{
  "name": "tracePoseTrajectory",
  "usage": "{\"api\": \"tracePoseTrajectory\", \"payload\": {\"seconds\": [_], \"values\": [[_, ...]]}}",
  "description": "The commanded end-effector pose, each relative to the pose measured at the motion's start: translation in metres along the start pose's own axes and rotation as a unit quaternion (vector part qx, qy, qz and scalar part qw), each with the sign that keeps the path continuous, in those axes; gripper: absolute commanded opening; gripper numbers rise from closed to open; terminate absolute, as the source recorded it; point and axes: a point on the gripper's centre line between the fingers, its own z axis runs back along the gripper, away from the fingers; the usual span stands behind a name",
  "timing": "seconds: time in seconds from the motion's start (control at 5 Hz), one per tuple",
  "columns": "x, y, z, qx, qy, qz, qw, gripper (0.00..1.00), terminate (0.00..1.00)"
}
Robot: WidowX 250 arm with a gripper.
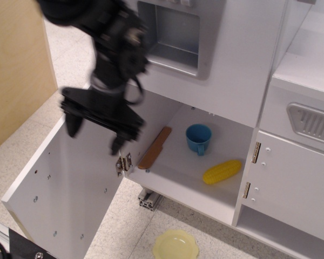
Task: Close low fridge
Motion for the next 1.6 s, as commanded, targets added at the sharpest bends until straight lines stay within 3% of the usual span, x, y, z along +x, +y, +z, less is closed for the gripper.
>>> {"api": "tracePoseTrajectory", "payload": {"seconds": [0.0,0.4,0.8,1.4], "values": [[0.01,0.061,-0.002,-0.014,-0.022,-0.001,0.9997,1.0,0.0],[0.015,0.05,-0.028,-0.086,0.049,-0.004,0.995,1.0,0.0],[0.017,0.02,-0.039,-0.108,0.045,-0.005,0.9932,1.0,0.0],[0.02,-0.045,-0.018,-0.133,0.022,0.01,0.9909,1.0,0.0]]}}
